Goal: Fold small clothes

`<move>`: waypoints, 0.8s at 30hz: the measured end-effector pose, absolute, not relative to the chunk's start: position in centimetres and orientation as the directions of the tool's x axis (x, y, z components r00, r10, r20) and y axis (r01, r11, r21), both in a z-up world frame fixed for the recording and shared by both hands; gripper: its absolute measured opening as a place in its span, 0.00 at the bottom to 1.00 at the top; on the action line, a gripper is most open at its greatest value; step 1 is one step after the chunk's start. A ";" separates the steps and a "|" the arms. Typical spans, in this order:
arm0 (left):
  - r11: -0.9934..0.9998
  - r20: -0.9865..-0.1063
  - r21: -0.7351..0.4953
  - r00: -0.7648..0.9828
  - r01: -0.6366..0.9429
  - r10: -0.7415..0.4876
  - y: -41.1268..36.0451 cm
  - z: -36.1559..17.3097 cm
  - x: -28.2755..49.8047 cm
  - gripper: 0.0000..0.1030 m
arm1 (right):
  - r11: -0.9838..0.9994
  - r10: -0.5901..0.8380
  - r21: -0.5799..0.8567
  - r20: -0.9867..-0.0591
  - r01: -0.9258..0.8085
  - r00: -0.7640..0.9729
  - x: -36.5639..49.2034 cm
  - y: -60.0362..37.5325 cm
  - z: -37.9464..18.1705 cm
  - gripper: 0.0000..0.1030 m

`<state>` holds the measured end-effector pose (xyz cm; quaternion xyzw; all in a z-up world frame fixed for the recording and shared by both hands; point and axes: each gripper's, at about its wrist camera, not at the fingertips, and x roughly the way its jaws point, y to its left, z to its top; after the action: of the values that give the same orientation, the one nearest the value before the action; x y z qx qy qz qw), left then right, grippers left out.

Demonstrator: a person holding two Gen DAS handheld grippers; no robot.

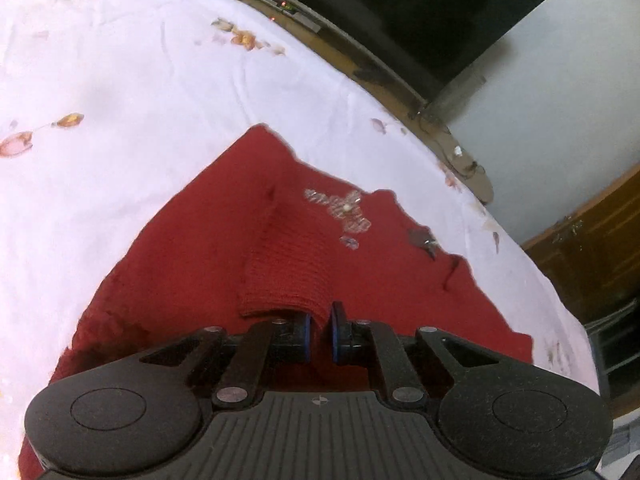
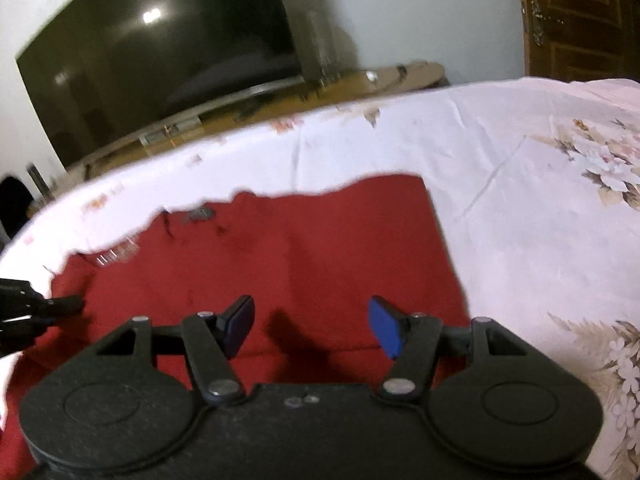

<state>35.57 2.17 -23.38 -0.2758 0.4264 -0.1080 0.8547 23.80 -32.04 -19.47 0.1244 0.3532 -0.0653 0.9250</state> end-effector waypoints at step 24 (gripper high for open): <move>0.878 -0.680 -0.475 0.658 -0.060 -0.323 5.7 -20.2 33.4 0.14 | 0.968 -0.112 0.077 -0.720 0.239 0.685 24.0 -32.4 -19.8 0.57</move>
<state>33.43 5.72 -20.24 -0.2355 0.4068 -0.0750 0.8794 23.97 -32.43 -19.85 0.0822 0.3849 -0.0958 0.9143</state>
